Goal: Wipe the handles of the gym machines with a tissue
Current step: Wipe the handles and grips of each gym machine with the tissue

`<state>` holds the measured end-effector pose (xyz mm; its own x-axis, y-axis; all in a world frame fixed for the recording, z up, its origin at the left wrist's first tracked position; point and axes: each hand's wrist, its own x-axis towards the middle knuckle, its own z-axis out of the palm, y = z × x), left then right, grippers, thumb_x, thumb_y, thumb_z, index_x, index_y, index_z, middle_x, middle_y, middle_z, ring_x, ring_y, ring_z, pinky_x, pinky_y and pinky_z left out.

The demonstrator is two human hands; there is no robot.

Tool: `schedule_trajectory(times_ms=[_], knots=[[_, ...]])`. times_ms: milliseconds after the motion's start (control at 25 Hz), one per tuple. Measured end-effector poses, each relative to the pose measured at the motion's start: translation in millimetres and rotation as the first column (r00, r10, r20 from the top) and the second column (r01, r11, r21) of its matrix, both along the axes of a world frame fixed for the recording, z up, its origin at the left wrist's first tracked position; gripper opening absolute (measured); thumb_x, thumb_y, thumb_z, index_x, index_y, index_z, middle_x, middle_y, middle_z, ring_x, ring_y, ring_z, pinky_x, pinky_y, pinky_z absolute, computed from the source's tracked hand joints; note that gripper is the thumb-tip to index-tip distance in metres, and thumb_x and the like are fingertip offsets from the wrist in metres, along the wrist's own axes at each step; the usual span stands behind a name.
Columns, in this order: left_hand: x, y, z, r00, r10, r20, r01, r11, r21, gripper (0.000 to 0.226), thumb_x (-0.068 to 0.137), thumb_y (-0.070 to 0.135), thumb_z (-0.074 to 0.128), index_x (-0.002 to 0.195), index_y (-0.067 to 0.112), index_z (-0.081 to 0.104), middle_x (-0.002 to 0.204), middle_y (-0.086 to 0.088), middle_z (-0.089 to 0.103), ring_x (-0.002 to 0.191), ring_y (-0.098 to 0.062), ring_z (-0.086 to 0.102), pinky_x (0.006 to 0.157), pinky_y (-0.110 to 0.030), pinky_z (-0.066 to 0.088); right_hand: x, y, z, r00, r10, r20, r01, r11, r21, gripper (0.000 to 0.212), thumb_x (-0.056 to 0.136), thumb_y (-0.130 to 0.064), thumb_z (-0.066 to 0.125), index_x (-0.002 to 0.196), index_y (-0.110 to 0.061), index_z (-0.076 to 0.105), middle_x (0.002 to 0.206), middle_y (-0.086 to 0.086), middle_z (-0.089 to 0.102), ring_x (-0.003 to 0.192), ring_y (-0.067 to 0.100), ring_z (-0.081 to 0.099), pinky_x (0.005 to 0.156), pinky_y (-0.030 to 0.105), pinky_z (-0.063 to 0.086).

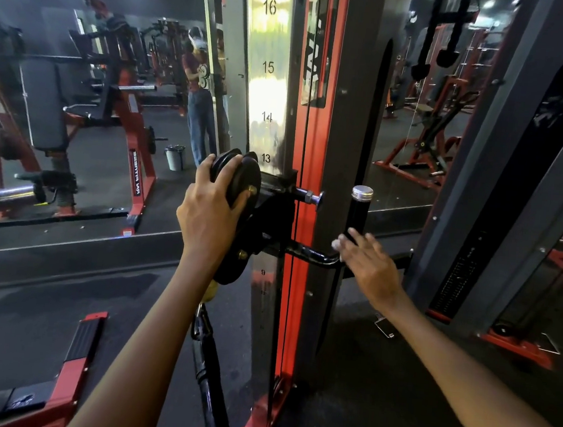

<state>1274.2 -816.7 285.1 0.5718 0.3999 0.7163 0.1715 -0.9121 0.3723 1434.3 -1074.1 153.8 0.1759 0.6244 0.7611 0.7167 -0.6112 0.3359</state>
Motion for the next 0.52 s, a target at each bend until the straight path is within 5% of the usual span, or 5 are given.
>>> schedule_trajectory(times_ms=[200, 280, 400, 520], knots=[[2, 2, 0, 1.000, 0.001, 0.016, -0.001, 1.000, 0.010, 0.053, 0.092, 0.036, 0.062, 0.142, 0.029, 0.046, 0.143, -0.011, 0.044, 0.110, -0.036, 0.057, 0.076, -0.050, 0.051, 2, 22, -15, 0.982, -0.190, 0.007, 0.190, 0.977, -0.091, 0.042, 0.077, 0.010, 0.054, 0.119, 0.002, 0.060, 0.126, 0.016, 0.059, 0.131, 0.030, 0.040, 0.118, 0.042, 0.012], [4, 2, 1, 1.000, 0.003, 0.013, -0.003, 1.000, 0.005, 0.052, 0.092, 0.036, 0.062, 0.142, 0.029, 0.046, 0.143, -0.010, 0.044, 0.110, -0.036, 0.057, 0.075, -0.050, 0.052, 2, 35, -21, 0.949, -0.309, -0.059, 0.292, 0.935, -0.201, 0.047, 0.067, 0.009, 0.070, 0.113, 0.005, 0.063, 0.118, 0.020, 0.063, 0.123, 0.032, 0.050, 0.115, 0.043, 0.022], [3, 4, -1, 1.000, 0.002, 0.007, -0.002, 1.000, 0.014, 0.052, 0.092, 0.037, 0.061, 0.141, 0.029, 0.046, 0.144, -0.010, 0.044, 0.111, -0.036, 0.057, 0.076, -0.049, 0.052, -20, 76, -27, 0.826, -0.405, -0.393, 0.311, 0.908, -0.282, 0.051, 0.064, -0.003, 0.082, 0.111, 0.003, 0.064, 0.104, 0.021, 0.067, 0.103, 0.031, 0.064, 0.104, 0.040, 0.039], [2, 3, 0, 1.000, 0.003, 0.007, -0.003, 1.000, 0.005, 0.052, 0.092, 0.037, 0.061, 0.142, 0.029, 0.046, 0.144, -0.010, 0.043, 0.113, -0.035, 0.056, 0.077, -0.049, 0.051, -25, 102, 4, 0.678, -0.332, -0.656, 0.293, 0.940, -0.172, 0.023, 0.091, -0.008, 0.054, 0.113, -0.003, 0.059, 0.104, 0.014, 0.066, 0.102, 0.026, 0.062, 0.094, 0.032, 0.045]])
